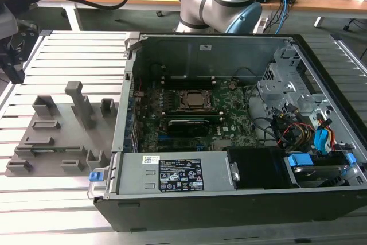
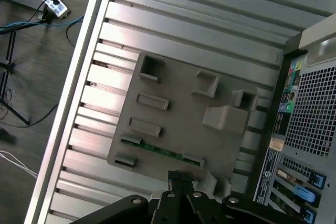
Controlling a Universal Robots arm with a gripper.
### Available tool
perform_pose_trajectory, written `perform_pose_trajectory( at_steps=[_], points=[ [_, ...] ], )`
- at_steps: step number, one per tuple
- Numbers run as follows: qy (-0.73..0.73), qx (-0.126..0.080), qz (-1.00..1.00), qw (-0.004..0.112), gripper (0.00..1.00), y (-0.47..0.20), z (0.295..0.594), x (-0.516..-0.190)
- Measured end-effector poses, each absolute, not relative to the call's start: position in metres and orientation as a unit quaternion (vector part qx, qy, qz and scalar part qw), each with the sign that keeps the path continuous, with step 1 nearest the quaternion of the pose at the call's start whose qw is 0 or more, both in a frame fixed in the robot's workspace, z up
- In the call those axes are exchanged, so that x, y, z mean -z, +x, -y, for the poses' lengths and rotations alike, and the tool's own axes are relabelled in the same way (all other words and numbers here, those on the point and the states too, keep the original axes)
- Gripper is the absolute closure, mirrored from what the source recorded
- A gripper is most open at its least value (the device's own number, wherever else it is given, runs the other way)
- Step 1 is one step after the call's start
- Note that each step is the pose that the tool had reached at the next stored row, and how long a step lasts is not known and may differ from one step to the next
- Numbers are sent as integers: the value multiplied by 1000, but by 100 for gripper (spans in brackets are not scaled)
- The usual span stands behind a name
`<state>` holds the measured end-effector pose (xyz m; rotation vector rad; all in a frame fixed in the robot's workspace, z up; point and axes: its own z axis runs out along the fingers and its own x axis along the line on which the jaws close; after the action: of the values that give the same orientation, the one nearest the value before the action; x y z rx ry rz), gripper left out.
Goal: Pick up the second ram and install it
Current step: 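Pick up the second ram and move it above second insertion slot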
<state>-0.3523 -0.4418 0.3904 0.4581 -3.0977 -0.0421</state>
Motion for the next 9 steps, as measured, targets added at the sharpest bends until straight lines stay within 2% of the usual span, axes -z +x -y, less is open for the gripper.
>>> perform_pose_trajectory(
  at_steps=[9],
  points=[
    [221, 13, 975, 6, 89, -352, 442, -390]
  ],
)
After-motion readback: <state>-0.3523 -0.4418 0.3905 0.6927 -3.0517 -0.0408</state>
